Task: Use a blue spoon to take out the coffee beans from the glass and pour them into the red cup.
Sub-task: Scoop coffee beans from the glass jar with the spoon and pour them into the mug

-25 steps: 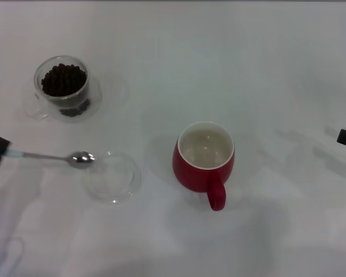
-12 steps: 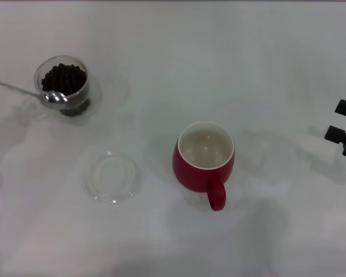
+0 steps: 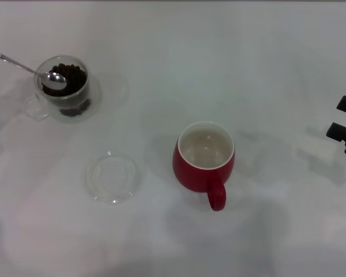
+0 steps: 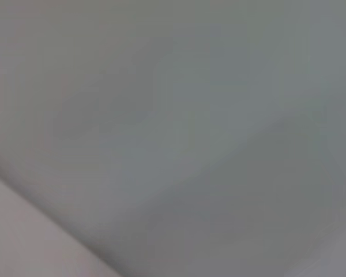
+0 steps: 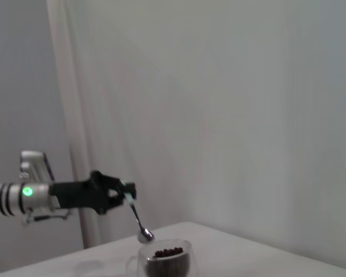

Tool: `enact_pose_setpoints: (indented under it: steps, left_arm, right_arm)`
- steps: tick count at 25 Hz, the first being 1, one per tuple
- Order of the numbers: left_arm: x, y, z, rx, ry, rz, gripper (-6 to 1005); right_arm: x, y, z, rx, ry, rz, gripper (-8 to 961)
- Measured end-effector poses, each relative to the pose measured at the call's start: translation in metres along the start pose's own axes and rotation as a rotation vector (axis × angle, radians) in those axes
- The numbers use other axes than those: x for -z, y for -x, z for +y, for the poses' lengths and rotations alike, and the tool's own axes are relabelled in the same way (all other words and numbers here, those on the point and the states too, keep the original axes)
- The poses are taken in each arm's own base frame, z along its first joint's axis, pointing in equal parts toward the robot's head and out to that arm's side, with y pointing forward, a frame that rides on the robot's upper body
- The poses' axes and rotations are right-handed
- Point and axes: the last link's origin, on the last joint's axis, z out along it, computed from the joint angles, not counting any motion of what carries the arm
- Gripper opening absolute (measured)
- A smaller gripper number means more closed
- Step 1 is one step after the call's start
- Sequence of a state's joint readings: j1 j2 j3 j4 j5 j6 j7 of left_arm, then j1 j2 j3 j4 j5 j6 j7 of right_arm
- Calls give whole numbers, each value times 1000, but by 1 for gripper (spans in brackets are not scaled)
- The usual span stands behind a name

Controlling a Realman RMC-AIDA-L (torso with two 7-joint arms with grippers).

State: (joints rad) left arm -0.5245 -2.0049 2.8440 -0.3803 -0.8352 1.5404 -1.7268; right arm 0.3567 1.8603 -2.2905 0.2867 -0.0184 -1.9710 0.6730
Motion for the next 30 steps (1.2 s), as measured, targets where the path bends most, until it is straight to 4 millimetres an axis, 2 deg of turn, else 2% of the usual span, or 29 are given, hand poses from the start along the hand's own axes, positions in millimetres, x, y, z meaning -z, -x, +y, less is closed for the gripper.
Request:
enact_pose_setpoints:
  steps: [10,15,19,25,30]
  left_arm:
    - [-30,-6,-9,-56,-107,-39,121]
    - [-36,-4,-12,-64,-137,-41,121]
    - [-52,7,-12,-68,-172,-58,121]
    - [-58,13,-10,-39,-166,-64,121]
    - [-50,16,-15,36,-184,-32,121]
  right_arm:
    - [-1,-2,2,-18,-3,-3,598]
    - [-1,0,1,-20,-15,-13,599]
    - [-1,1,0,-25,-19,-18,599]
    - [-2,2,-1,-25,-15,-22,599]
    - [-1,3,-3,-25,-17,-21,599]
